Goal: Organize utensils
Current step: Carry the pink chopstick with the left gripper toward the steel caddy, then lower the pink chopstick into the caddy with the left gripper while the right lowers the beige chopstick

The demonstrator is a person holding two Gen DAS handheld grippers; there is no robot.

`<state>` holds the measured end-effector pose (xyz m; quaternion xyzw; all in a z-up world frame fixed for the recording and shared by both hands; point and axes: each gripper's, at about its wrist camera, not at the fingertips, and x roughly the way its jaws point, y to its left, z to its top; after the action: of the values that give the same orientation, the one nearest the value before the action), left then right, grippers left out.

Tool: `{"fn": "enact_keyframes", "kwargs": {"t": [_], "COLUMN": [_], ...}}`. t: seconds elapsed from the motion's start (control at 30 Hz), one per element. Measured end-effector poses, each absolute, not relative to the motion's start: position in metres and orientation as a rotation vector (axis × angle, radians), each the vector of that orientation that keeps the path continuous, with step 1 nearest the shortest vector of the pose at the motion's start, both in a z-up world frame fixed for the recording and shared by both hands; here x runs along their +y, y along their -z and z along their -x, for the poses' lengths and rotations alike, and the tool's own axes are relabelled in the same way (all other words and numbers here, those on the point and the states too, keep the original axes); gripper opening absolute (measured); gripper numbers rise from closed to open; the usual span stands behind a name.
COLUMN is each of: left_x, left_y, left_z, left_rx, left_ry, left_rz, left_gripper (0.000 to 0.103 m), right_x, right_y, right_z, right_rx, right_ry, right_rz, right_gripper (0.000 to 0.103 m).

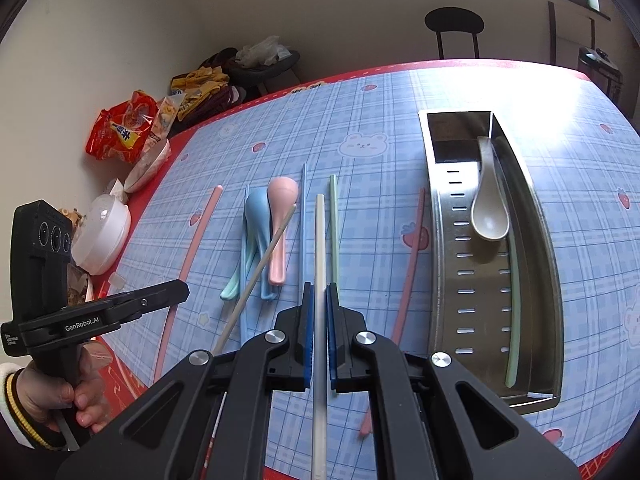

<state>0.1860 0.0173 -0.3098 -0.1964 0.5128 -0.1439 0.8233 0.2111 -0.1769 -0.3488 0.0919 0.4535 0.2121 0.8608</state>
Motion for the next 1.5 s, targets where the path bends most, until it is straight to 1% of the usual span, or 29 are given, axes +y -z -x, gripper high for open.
{"fn": "enact_keyframes", "kwargs": {"t": [0.23,0.47,0.73,0.93,1.13,1.5], "left_x": [-0.004,-0.050,-0.115,-0.144,-0.158,-0.157], "left_y": [0.293,0.288,0.311,0.333,0.347,0.362], "left_z": [-0.213,-0.250,-0.294,-0.320,-0.332,-0.341], "left_rx": [1.100,1.149,1.247,1.320,1.373,1.411], "left_ry": [0.371,0.458,0.504,0.482,0.453,0.400], "left_rz": [0.414,0.432,0.448,0.497,0.529,0.572], "left_gripper": [0.011,0.011,0.011,0.011,0.011,0.011], "right_x": [-0.218,-0.264,-0.283,-0.282,-0.282,-0.275], "right_y": [0.335,0.339,0.356,0.364,0.372,0.379], "right_z": [-0.221,-0.238,-0.254,-0.269,-0.283,-0.300], "right_rx": [0.881,0.869,0.890,0.920,0.964,1.002], "right_ry": [-0.349,-0.215,-0.104,-0.089,-0.077,-0.103], "right_rz": [-0.272,-0.319,-0.316,-0.296,-0.299,-0.279], "right_gripper": [0.006,0.006,0.006,0.006,0.006,0.006]}}
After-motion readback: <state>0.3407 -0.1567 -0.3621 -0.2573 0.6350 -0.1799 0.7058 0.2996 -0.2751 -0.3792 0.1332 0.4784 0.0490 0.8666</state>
